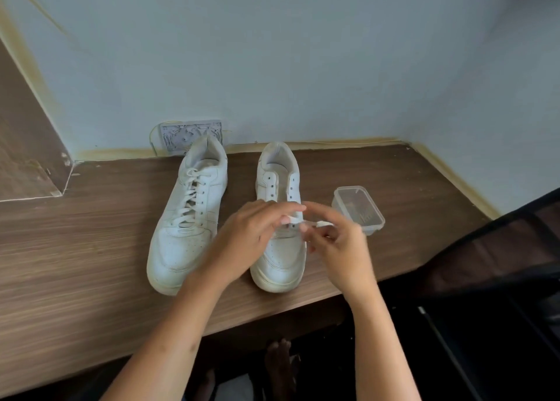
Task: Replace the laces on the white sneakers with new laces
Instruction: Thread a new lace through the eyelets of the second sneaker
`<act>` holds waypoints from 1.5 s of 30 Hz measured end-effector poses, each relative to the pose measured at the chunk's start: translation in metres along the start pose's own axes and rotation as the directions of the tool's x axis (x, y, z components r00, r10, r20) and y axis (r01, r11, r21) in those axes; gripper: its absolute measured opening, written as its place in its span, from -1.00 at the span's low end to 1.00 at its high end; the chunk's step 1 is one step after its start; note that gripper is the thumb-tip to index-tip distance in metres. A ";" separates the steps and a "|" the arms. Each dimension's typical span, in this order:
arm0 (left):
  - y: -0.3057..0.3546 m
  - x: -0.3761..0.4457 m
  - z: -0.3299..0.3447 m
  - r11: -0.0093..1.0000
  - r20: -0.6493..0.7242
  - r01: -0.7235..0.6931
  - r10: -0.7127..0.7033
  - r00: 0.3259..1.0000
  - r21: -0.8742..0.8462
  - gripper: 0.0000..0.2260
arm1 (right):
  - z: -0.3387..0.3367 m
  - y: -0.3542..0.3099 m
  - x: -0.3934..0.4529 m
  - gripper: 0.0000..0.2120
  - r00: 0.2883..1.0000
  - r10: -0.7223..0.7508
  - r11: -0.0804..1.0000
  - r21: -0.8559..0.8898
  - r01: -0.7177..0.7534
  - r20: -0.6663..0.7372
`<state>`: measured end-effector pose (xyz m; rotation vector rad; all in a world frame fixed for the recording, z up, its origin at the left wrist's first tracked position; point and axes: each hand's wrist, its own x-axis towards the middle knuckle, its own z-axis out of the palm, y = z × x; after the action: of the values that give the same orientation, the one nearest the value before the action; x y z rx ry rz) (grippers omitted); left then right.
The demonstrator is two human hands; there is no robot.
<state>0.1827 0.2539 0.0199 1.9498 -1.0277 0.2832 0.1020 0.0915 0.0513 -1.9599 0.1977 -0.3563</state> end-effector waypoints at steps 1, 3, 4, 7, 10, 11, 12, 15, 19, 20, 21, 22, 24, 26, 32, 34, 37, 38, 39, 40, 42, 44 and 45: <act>0.003 0.001 0.005 1.000 -0.010 -0.020 0.020 1.000 -0.002 -0.67 | 0.004 0.002 0.001 -0.74 0.998 -0.012 1.000 0.015 0.012 0.059; 0.005 0.002 0.009 0.999 -0.034 -0.031 0.030 0.999 -0.026 -0.71 | 0.009 0.005 0.002 -0.77 0.995 -0.039 0.999 0.010 0.038 0.092; 0.004 0.003 0.010 0.999 -0.044 -0.027 0.025 0.999 -0.047 -0.73 | 0.009 0.007 0.003 -0.79 0.996 -0.044 0.999 0.017 0.043 0.076; -0.001 0.005 0.009 0.996 -0.088 -0.014 0.006 0.996 -0.091 -0.80 | 0.000 0.009 0.004 -0.86 0.999 -0.044 0.999 0.004 0.044 -0.015; -0.003 0.006 0.006 0.993 -0.132 0.031 -0.046 0.990 -0.112 -0.84 | -0.007 0.010 0.004 -0.85 0.987 -0.007 0.999 -0.046 -0.001 -0.162; -0.003 0.006 0.006 0.991 -0.143 0.049 -0.067 0.988 -0.124 -0.83 | -0.009 0.010 0.004 -0.83 0.976 0.010 0.999 -0.046 -0.020 -0.217; -0.004 0.007 0.005 0.988 -0.153 0.064 -0.085 0.985 -0.138 -0.82 | -0.010 0.011 0.004 -0.81 0.964 0.018 0.998 -0.048 -0.032 -0.265; -0.003 0.008 0.007 0.985 -0.184 0.075 -0.103 0.978 -0.157 -0.80 | -0.010 0.015 0.004 -0.81 0.939 0.046 0.991 -0.104 -0.087 -0.341; 0.001 0.009 0.013 0.989 -0.239 0.089 -0.115 0.964 -0.116 -0.80 | -0.004 0.015 0.006 -0.70 0.962 -0.040 0.956 -0.291 -0.041 -0.268; 0.001 0.009 0.014 0.994 -0.253 0.082 -0.097 0.963 -0.070 -0.79 | -0.002 0.014 0.007 -0.67 0.977 -0.051 0.967 -0.254 -0.003 -0.209; 0.000 0.009 0.015 0.997 -0.267 0.070 -0.072 0.961 -0.017 -0.79 | 0.000 0.011 0.007 -0.70 0.989 -0.040 0.984 -0.179 0.015 -0.140; 0.000 0.010 0.017 0.998 -0.280 0.064 -0.056 0.958 0.020 -0.79 | 0.003 0.009 0.007 -0.74 0.997 -0.022 0.995 -0.103 0.014 -0.078; -0.001 0.010 0.019 0.996 -0.302 0.075 -0.058 0.952 0.042 -0.78 | 0.009 0.007 0.008 -0.81 0.999 -0.013 1.000 -0.010 0.013 -0.032; -0.002 0.010 0.020 0.994 -0.315 0.095 -0.077 0.946 0.044 -0.78 | 0.010 0.007 0.009 -0.87 0.998 -0.011 1.000 0.004 0.011 -0.069; -0.009 0.006 0.018 0.905 -0.299 0.237 -0.131 0.945 0.352 -0.95 | 0.003 0.014 0.011 -0.89 0.982 -0.081 0.968 -0.248 0.037 -0.171; -0.009 0.004 0.020 0.879 -0.234 0.266 -0.183 0.955 0.396 -0.96 | 0.004 0.017 0.011 -0.90 0.984 -0.107 0.944 -0.326 0.055 -0.143; -0.008 0.004 0.024 0.866 -0.168 0.270 -0.218 0.961 0.420 -0.95 | 0.008 0.020 0.012 -0.92 0.985 -0.124 0.924 -0.375 0.072 -0.118; -0.008 0.004 0.025 0.868 -0.158 0.277 -0.231 0.960 0.412 -0.94 | 0.009 0.020 0.012 -0.93 0.985 -0.127 0.922 -0.381 0.075 -0.113; -0.007 0.003 0.027 0.874 -0.152 0.287 -0.247 0.957 0.391 -0.92 | 0.011 0.021 0.012 -0.93 0.986 -0.130 0.920 -0.384 0.080 -0.108; -0.007 0.003 0.028 0.880 -0.152 0.299 -0.261 0.953 0.370 -0.92 | 0.012 0.021 0.013 -0.93 0.985 -0.135 0.918 -0.386 0.085 -0.104; -0.007 0.002 0.030 0.887 -0.162 0.309 -0.268 0.950 0.344 -0.93 | 0.015 0.020 0.014 -0.93 0.985 -0.145 0.909 -0.405 0.094 -0.098; -0.009 0.002 0.032 0.895 -0.172 0.291 -0.246 0.954 0.337 -0.92 | 0.018 0.020 0.015 -0.94 0.982 -0.161 0.892 -0.440 0.103 -0.096; -0.010 0.002 0.033 0.900 -0.177 0.279 -0.231 0.957 0.334 -0.92 | 0.020 0.020 0.015 -0.94 0.981 -0.170 0.883 -0.457 0.109 -0.095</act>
<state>0.1855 0.2289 -0.0044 2.3292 -0.6524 0.4711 0.1232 0.0962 0.0285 -2.4201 0.2408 -0.5781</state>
